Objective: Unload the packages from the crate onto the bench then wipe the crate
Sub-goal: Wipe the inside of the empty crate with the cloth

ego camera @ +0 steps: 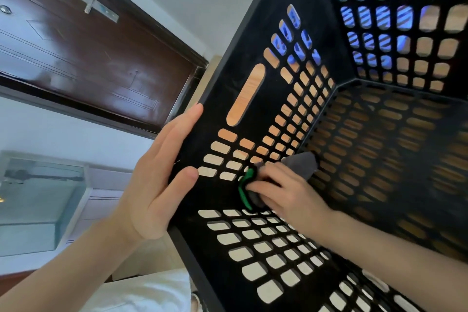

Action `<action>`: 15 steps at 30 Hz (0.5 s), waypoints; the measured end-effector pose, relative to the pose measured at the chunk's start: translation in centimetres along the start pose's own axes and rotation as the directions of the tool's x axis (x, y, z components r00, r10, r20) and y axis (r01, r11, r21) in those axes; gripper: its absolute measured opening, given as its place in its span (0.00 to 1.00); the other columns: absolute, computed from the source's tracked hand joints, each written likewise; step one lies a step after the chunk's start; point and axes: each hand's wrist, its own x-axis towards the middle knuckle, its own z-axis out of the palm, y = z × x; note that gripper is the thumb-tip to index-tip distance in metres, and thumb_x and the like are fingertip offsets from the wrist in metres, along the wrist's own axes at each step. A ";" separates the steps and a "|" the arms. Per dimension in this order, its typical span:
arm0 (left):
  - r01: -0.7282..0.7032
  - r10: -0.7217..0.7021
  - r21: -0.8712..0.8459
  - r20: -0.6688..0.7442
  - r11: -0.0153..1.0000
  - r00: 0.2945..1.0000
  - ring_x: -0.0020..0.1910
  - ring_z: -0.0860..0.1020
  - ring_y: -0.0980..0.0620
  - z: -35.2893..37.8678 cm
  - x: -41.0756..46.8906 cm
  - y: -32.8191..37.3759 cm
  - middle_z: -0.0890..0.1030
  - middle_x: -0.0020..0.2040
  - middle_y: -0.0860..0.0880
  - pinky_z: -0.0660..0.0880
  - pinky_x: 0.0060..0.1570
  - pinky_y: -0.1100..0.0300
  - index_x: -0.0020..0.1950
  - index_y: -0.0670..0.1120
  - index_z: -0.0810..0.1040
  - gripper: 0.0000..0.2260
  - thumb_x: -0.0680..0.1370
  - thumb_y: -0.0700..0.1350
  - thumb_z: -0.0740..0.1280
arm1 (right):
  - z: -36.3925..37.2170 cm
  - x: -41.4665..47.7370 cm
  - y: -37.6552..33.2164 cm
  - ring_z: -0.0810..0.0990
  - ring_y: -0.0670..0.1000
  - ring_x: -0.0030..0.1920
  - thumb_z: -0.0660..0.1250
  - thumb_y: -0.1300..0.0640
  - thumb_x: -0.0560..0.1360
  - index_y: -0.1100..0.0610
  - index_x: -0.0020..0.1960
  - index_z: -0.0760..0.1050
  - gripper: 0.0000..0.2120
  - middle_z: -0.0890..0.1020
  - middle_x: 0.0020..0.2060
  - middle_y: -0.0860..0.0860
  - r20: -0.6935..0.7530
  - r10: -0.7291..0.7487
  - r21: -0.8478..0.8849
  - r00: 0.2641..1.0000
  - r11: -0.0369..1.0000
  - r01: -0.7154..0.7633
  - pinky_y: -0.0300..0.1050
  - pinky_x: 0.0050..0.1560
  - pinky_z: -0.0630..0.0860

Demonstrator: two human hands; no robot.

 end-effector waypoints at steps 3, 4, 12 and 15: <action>-0.016 0.017 0.029 -0.005 0.999 1.000 0.72 0.68 0.46 -0.2 0.1 0.0 0.68 0.73 0.45 0.65 0.69 0.56 0.77 0.39 0.58 0.28 0.78 0.47 0.55 | -0.6 3.4 -4.9 0.75 0.55 0.54 0.65 0.65 0.77 0.60 0.57 0.80 0.10 0.78 0.54 0.58 -0.157 -0.094 0.132 0.983 0.985 0.115 0.45 0.56 0.74; -0.018 0.018 0.037 0.000 0.999 1.000 0.72 0.68 0.46 -0.2 0.2 0.0 0.68 0.73 0.45 0.65 0.69 0.56 0.77 0.39 0.58 0.28 0.78 0.46 0.55 | -0.8 4.4 -5.9 0.75 0.55 0.53 0.65 0.65 0.78 0.61 0.57 0.80 0.10 0.79 0.53 0.58 -0.198 -0.119 0.134 0.973 0.980 0.147 0.44 0.56 0.73; -0.006 0.006 0.014 -0.004 1.000 1.000 0.72 0.68 0.46 -0.1 0.2 -0.2 0.68 0.74 0.47 0.65 0.68 0.57 0.77 0.39 0.58 0.28 0.80 0.50 0.55 | 0.4 0.8 0.0 0.73 0.51 0.56 0.70 0.64 0.73 0.56 0.58 0.78 0.14 0.78 0.56 0.52 0.032 -0.121 -0.062 0.992 0.990 0.123 0.43 0.59 0.74; 0.005 -0.005 0.003 -0.005 1.000 1.000 0.73 0.67 0.46 -0.1 0.1 -0.2 0.68 0.74 0.47 0.65 0.69 0.55 0.77 0.40 0.58 0.28 0.78 0.49 0.55 | 0.1 -1.9 3.0 0.74 0.50 0.54 0.77 0.62 0.64 0.51 0.54 0.78 0.20 0.77 0.54 0.49 0.244 0.014 -0.227 0.970 0.973 0.043 0.45 0.47 0.81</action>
